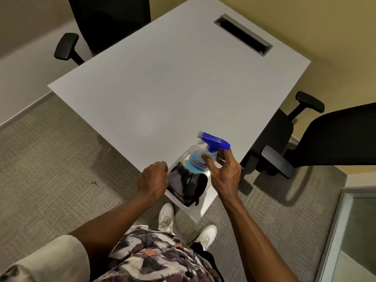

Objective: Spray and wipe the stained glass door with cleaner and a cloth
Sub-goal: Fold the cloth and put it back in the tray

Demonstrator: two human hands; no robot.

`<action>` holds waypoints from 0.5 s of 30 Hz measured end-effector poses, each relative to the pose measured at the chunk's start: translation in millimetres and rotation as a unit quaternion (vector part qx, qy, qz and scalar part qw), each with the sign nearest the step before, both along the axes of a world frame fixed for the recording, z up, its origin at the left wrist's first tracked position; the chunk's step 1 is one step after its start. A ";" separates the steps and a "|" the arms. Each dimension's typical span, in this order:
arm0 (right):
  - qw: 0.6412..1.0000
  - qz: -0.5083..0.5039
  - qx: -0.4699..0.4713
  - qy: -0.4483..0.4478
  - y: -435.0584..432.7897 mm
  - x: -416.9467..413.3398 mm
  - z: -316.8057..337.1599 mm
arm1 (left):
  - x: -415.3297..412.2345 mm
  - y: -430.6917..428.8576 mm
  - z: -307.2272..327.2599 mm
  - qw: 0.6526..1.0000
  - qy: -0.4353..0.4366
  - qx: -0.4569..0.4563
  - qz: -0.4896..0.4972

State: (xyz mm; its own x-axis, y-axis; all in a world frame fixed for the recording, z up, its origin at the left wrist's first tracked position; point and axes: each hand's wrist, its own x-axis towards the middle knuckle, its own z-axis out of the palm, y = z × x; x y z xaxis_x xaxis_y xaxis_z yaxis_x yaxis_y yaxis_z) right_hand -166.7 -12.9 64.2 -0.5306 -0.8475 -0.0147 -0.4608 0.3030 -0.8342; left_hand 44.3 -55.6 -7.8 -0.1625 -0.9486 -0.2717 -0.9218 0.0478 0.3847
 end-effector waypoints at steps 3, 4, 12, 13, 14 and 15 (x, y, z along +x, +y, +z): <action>1.000 -0.005 0.011 0.018 2.0 1.6 -9.8 | -0.9 0.4 -0.4 1.000 -0.002 -0.008 0.000; 1.000 -0.008 0.014 0.020 2.6 1.7 -13.1 | -1.1 0.6 -0.3 1.000 -0.002 -0.007 0.000; 0.999 -0.005 0.036 0.024 3.8 1.3 -24.3 | -2.7 -0.5 3.6 1.000 -0.008 0.002 -0.004; 0.999 -0.006 0.040 0.022 4.5 1.3 -24.5 | -2.6 -0.6 4.4 1.000 -0.006 0.005 -0.006; 0.999 -0.006 0.042 0.021 5.6 1.2 -24.9 | -2.8 -0.8 5.1 1.000 -0.004 0.007 -0.007; 0.999 -0.005 0.043 0.021 6.4 1.3 -25.0 | -2.9 -0.6 6.1 1.000 -0.001 0.009 -0.009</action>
